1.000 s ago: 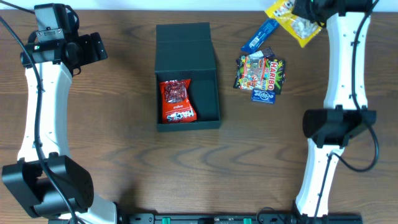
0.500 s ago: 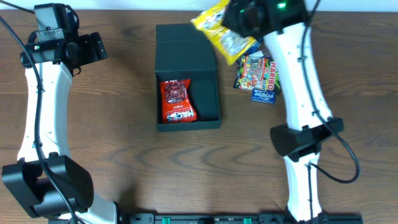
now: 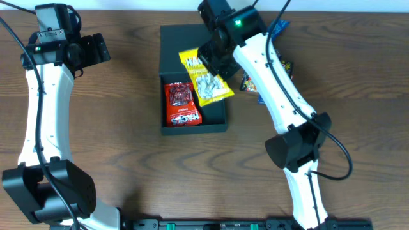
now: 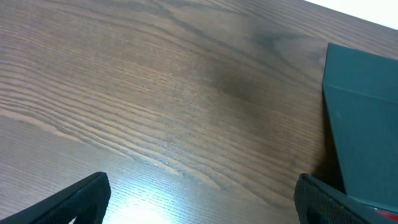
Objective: Pack container
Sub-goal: 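Carry the yellow bag left and lower it into the black box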
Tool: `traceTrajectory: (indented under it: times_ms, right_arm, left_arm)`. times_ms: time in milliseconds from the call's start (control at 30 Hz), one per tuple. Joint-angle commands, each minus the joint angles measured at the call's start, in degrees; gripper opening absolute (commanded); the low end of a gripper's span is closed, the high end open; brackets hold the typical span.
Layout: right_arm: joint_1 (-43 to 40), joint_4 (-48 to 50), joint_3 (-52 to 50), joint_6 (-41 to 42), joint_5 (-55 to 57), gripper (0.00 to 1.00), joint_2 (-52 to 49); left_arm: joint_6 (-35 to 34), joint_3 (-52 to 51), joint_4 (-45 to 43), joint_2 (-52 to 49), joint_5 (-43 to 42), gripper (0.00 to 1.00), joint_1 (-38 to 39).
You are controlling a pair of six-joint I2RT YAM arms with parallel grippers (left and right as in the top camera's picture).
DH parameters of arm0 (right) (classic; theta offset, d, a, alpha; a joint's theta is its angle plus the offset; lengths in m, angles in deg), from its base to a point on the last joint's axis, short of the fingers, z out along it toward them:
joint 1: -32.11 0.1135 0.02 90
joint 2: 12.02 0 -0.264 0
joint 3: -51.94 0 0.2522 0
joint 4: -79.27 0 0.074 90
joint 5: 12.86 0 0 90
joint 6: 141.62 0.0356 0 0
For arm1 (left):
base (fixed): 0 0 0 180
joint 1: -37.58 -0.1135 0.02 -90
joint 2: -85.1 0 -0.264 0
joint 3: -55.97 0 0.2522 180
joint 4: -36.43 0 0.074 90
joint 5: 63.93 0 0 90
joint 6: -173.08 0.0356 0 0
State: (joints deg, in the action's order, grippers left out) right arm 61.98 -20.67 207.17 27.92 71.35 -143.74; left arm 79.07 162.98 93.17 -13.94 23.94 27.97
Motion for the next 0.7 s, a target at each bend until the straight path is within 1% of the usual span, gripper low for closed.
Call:
traceTrajectory:
  times_ms: [0,167,400,500,600,633,667]
  right_arm:
    - [0.2,0.2,-3.2,3.8,-2.6,0.02,0.3]
    - [0.0,1.5,-7.0,2.9,-5.6,0.02,0.3]
    - [0.1,3.4,-7.3,-0.9,-9.3,0.02,0.3]
    - [0.1,2.6,-7.3,-1.1,-6.9,0.02,0.3]
    - [0.1,2.8,-7.3,-5.6,-1.6,0.02,0.3]
    - [0.1,3.8,-7.3,-12.3,-1.3,0.1,0.3]
    - [0.1,4.7,-7.3,-17.2,-1.3,0.3,0.3]
  left_arm:
    - [0.5,0.6,-0.2,-0.7,1.1,0.96,-0.2]
    - [0.1,0.6,-0.2,-0.7,1.1,0.95,-0.2]
    - [0.1,0.6,-0.1,-0.7,1.1,0.95,-0.2]
    - [0.1,0.6,0.0,-0.7,1.1,0.96,-0.2]
    - [0.1,0.6,0.1,-0.7,1.1,0.96,-0.2]
    - [0.1,0.6,0.1,-0.7,1.1,0.95,-0.2]
    - [0.1,0.6,0.1,-0.7,1.1,0.95,-0.2]
